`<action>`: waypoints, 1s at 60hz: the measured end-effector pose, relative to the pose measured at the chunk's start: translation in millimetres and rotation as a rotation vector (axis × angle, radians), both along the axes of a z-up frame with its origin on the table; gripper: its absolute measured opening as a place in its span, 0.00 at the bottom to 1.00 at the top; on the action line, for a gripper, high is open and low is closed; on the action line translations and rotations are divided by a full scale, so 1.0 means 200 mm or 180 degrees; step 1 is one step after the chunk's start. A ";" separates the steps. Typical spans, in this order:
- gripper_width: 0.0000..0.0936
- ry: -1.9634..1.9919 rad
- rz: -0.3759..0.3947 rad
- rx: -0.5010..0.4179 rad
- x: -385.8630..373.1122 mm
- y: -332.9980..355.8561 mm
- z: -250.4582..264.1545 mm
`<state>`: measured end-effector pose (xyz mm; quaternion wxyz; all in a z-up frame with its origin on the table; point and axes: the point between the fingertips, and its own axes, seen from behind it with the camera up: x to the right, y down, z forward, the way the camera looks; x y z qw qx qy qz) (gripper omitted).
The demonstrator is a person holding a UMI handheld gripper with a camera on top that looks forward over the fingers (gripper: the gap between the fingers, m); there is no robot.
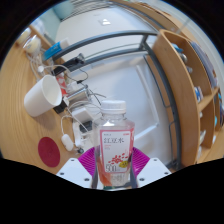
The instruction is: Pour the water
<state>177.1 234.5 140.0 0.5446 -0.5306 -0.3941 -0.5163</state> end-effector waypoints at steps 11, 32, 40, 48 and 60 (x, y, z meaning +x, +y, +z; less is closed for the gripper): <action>0.49 -0.1059 0.0043 -0.0057 -0.19 0.08 -0.01; 0.48 -0.2689 -0.0133 -0.0178 -0.35 0.16 -0.08; 0.48 -0.3146 -0.0154 -0.0051 -0.43 0.16 -0.07; 0.48 -0.3312 -0.0207 -0.0051 -0.44 0.17 -0.07; 0.48 -0.2940 -0.0187 -0.0078 -0.40 0.16 -0.04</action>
